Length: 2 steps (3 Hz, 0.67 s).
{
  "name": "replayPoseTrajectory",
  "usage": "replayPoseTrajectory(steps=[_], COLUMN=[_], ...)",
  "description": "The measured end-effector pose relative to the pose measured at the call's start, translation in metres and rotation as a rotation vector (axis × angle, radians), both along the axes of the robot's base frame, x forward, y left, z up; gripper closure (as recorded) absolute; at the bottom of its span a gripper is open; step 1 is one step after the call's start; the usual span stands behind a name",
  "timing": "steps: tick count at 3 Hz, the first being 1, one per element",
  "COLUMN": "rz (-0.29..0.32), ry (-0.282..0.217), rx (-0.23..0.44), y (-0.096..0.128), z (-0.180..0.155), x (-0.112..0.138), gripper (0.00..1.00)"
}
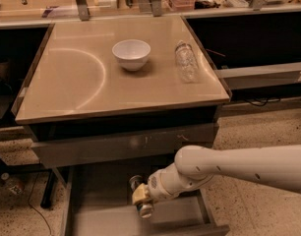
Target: Place redbull can into middle drawer
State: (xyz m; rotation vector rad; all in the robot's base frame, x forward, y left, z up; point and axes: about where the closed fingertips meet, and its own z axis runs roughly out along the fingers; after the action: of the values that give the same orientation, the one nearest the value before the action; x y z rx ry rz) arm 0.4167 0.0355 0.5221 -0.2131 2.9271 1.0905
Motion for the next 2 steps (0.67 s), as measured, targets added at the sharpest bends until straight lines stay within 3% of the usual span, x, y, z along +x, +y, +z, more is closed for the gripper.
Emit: replayPoseTrajectory(steps=[2], rz=[-0.047], ry=[0.039], rx=[0.099], y=[0.015], z=[-0.076], x=[0.025], gripper=[1.00])
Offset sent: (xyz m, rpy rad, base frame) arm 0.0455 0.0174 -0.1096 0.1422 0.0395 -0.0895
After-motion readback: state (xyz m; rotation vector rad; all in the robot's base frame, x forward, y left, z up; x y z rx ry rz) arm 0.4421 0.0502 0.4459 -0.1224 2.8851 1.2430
